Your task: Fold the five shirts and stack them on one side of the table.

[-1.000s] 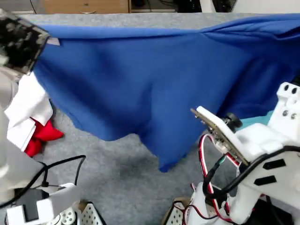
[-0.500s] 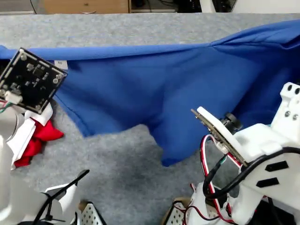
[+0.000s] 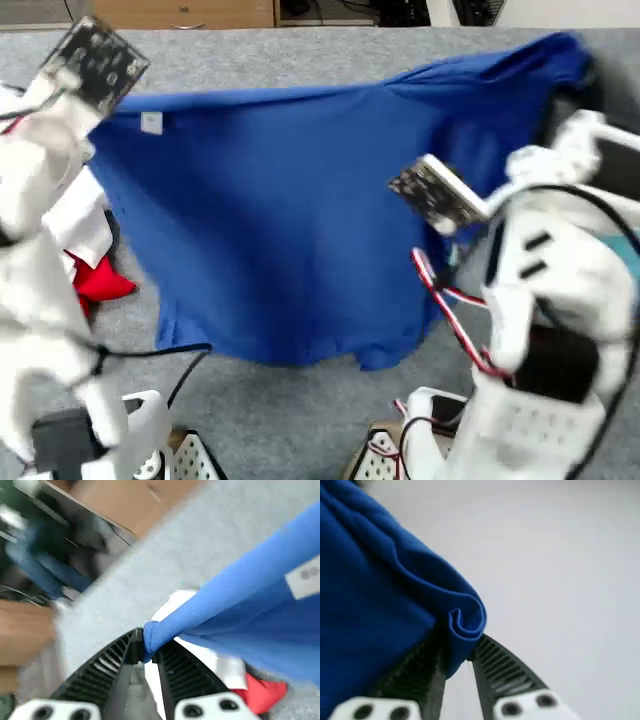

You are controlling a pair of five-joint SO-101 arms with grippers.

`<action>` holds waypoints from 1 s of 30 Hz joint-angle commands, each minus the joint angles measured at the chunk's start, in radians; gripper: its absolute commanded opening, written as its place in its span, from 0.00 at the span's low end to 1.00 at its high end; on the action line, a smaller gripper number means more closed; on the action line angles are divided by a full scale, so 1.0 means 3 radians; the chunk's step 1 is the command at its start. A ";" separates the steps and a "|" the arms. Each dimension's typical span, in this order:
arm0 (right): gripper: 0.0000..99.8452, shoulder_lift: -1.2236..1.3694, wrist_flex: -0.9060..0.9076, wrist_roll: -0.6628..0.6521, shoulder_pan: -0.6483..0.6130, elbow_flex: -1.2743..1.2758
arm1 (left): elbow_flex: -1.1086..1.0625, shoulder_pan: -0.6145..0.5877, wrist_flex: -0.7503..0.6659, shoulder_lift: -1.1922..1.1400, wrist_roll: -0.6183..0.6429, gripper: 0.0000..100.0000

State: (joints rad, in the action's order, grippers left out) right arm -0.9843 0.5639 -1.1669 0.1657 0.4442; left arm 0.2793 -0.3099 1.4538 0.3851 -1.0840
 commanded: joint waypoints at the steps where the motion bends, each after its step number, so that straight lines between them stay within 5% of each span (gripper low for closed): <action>1: 0.00 0.0003 -0.0460 -0.0036 -0.0238 0.0642 | -0.0726 0.0005 -0.0563 -0.0059 -0.0020 0.02; 7: 0.00 0.0299 -0.1816 -0.0159 -0.0524 0.1670 | -0.1575 0.0010 -0.1795 -0.0391 0.0000 0.02; 12: 0.00 0.1112 -0.2844 -0.0159 -0.0529 0.1685 | -0.1683 0.0077 -0.2552 -0.0744 0.0056 0.02; 18: 0.00 0.2284 -0.3468 -0.0153 -0.0529 0.0790 | -0.1463 0.0210 -0.3304 -0.1128 0.0476 0.02; 30: 0.00 0.4176 -0.3457 -0.0056 -0.0534 -0.1701 | -0.0614 0.0281 -0.4030 -0.2028 0.0619 0.02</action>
State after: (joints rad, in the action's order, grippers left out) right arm 0.1926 -0.4503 -1.1914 0.0138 0.1389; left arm -0.0123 -0.2286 0.2923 -0.1964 -0.8999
